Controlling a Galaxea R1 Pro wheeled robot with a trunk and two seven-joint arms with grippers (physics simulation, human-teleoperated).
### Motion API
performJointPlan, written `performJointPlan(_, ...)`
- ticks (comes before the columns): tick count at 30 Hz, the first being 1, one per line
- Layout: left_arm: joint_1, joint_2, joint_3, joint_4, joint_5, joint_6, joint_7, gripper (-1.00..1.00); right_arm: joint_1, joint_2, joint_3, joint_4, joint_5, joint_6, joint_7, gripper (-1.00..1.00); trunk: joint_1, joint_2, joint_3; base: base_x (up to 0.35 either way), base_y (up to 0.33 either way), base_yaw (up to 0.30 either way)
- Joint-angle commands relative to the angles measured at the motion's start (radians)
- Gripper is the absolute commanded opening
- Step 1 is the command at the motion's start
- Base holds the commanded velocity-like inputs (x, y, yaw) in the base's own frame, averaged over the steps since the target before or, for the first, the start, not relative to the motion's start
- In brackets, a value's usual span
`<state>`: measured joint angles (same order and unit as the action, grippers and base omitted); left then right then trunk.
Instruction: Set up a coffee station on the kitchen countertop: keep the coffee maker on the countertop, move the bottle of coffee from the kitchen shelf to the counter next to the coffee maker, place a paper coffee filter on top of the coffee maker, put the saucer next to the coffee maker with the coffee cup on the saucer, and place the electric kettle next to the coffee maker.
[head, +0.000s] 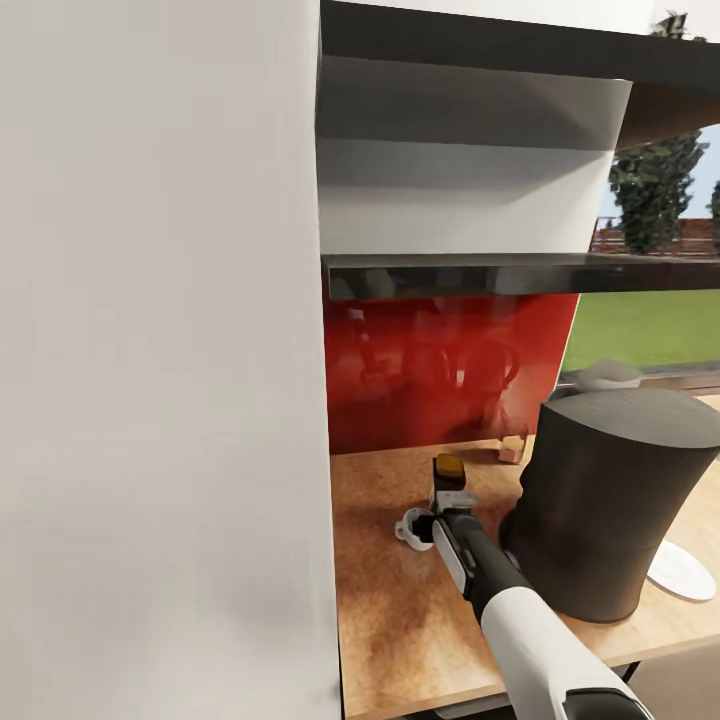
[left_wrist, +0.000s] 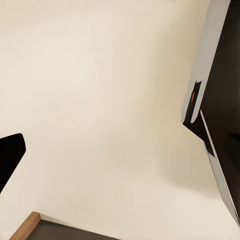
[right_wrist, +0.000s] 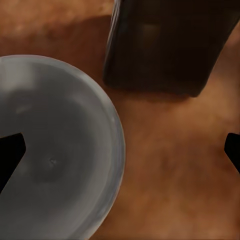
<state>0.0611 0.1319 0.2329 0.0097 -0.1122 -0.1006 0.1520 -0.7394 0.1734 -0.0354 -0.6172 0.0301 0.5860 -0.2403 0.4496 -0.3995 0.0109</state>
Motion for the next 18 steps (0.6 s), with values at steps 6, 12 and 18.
performJointPlan(6, 0.0, 0.0, 0.008, 0.001, -0.011, -0.004, 0.003, 1.0, 0.0, 0.001, -0.003, 0.0, 0.004, 0.0, -0.001, 1.0, 0.0, -0.001, 0.0, 0.0, 0.0, 0.0)
performJointPlan(12, 0.0, 0.0, 0.008, 0.001, -0.011, -0.004, 0.003, 1.0, 0.0, 0.001, -0.003, 0.002, 0.003, 0.0, -0.001, 1.0, 0.0, -0.001, 0.0, 0.0, 0.0, 0.0)
performJointPlan(18, 0.0, 0.0, 0.008, 0.001, -0.011, -0.004, 0.003, 1.0, 0.0, 0.001, -0.003, 0.023, 0.002, -0.001, -0.001, 1.0, 0.0, -0.001, 0.0, 0.0, 0.0, 0.0)
